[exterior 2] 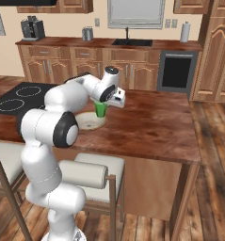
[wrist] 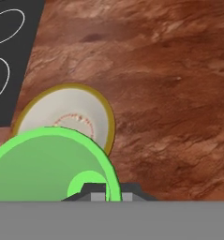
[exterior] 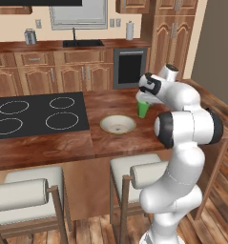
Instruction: Place the cup inside the bowl on the dining table and move the bowl to any counter.
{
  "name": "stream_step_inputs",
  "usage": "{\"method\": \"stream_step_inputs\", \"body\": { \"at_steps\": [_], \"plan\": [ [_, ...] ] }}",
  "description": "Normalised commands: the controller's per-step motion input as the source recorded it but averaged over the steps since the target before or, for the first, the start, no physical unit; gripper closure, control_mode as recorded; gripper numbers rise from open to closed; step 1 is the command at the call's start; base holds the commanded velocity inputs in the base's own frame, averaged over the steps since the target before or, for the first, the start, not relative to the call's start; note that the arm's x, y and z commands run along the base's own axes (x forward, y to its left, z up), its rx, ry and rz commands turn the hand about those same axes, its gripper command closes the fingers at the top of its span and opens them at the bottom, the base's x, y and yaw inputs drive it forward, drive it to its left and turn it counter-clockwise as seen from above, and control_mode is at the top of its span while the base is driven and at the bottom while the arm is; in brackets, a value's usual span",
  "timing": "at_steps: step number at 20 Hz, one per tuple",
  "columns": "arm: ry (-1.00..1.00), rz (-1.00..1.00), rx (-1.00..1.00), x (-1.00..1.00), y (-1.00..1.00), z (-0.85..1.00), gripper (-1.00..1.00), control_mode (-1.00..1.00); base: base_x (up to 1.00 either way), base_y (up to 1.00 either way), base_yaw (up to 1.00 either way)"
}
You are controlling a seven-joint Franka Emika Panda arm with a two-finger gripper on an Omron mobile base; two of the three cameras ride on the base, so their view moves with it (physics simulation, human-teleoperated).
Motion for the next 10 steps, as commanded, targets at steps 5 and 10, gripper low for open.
{"method": "stream_step_inputs", "body": {
  "at_steps": [5, 10],
  "plan": [
    [0.0, 0.0, 0.0, -0.09, 0.31, 0.13, 1.0, -1.0, 0.0, 0.0, 0.0],
    [0.0, 0.0, 0.0, -0.01, 0.41, 0.02, 1.0, -1.0, 0.0, 0.0, 0.0]
  ]
}}
